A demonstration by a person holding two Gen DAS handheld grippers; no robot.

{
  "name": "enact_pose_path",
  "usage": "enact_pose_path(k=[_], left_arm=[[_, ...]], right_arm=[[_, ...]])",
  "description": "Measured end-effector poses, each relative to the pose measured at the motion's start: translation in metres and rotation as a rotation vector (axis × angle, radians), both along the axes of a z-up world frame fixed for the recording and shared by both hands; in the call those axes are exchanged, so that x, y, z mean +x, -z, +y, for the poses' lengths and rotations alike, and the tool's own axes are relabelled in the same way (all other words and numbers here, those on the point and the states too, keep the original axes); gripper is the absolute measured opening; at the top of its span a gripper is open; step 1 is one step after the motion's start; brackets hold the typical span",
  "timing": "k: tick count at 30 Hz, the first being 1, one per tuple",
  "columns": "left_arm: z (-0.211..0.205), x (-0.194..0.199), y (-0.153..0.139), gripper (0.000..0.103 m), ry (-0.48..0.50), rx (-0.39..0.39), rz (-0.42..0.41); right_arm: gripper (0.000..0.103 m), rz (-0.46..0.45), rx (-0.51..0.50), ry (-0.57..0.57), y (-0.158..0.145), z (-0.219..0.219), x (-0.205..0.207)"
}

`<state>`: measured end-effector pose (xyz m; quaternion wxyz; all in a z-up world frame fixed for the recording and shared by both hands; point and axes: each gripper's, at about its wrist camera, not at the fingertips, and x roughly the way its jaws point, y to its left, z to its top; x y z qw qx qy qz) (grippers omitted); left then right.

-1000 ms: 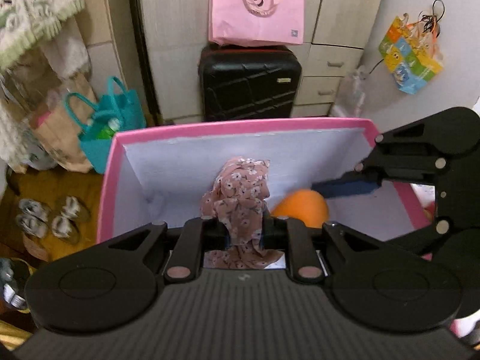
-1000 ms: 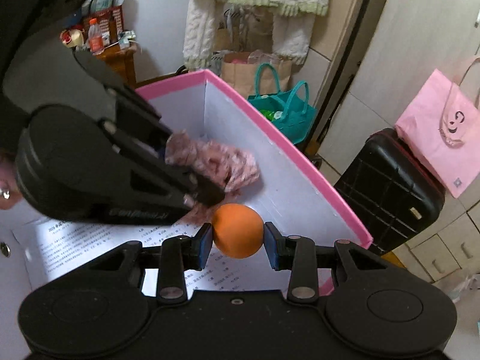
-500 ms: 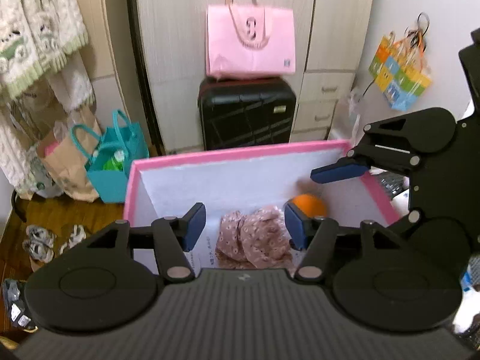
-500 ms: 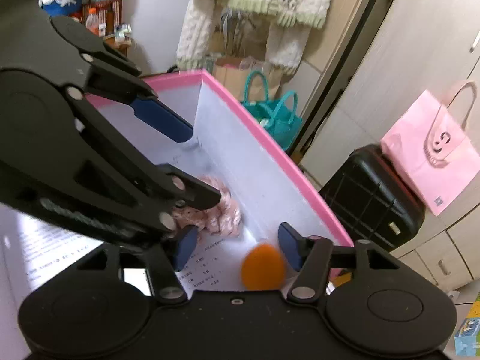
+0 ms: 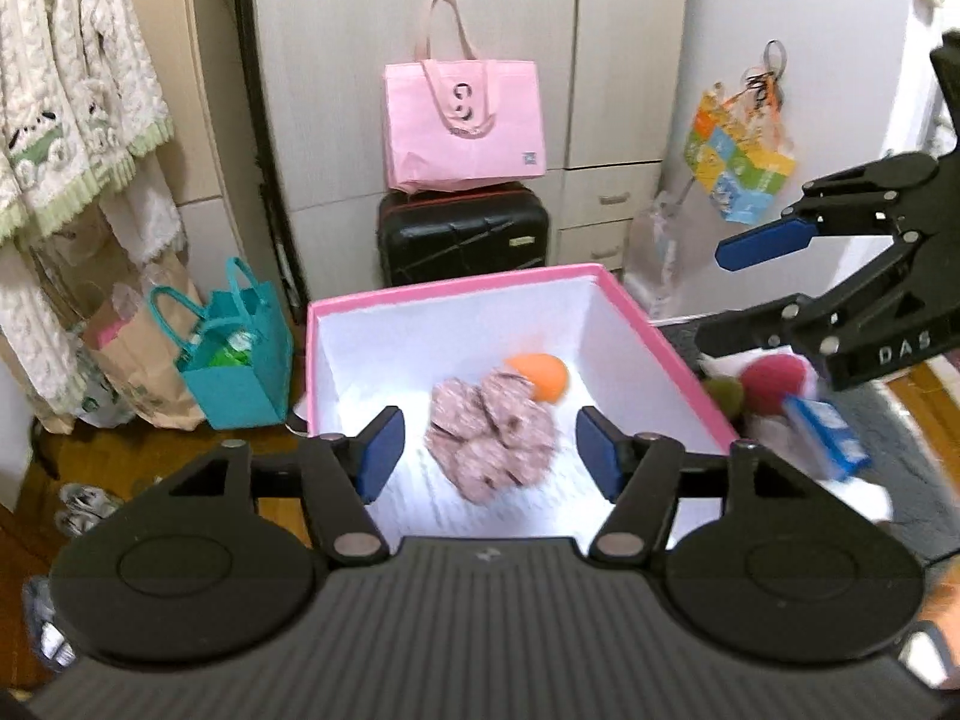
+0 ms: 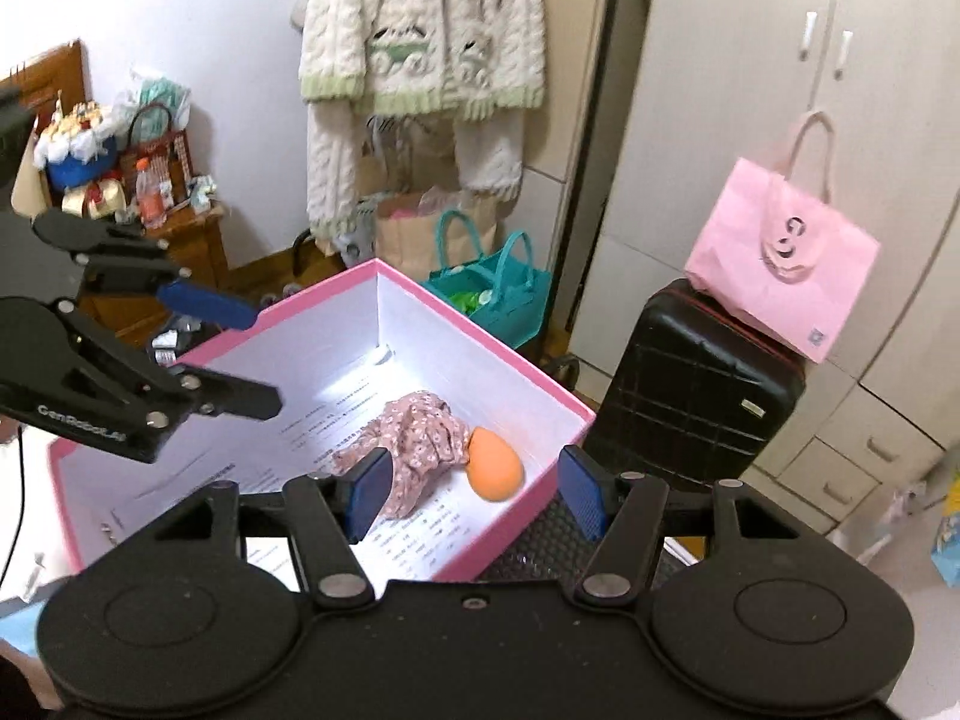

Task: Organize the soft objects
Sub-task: 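Open both tools to drop the scrunchie and ball into the box, then move the left tool to the white panda plush and grasp it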

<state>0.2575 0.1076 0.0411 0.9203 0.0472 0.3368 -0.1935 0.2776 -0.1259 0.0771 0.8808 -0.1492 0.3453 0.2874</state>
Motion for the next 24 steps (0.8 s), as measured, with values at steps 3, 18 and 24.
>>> enact_pose_path(k=[3, 18, 24], left_arm=[[0.001, -0.018, -0.005, 0.068, 0.031, -0.026, 0.012], [-0.018, -0.116, -0.031, 0.086, 0.156, 0.045, -0.066], [-0.025, -0.145, -0.037, 0.093, 0.200, 0.053, -0.077]], right_arm=[[0.066, 0.004, 0.036, 0.006, -0.007, -0.008, -0.017], [0.068, -0.035, 0.116, -0.008, -0.030, -0.038, -0.130], [0.070, -0.016, 0.106, -0.011, -0.026, -0.046, -0.159]])
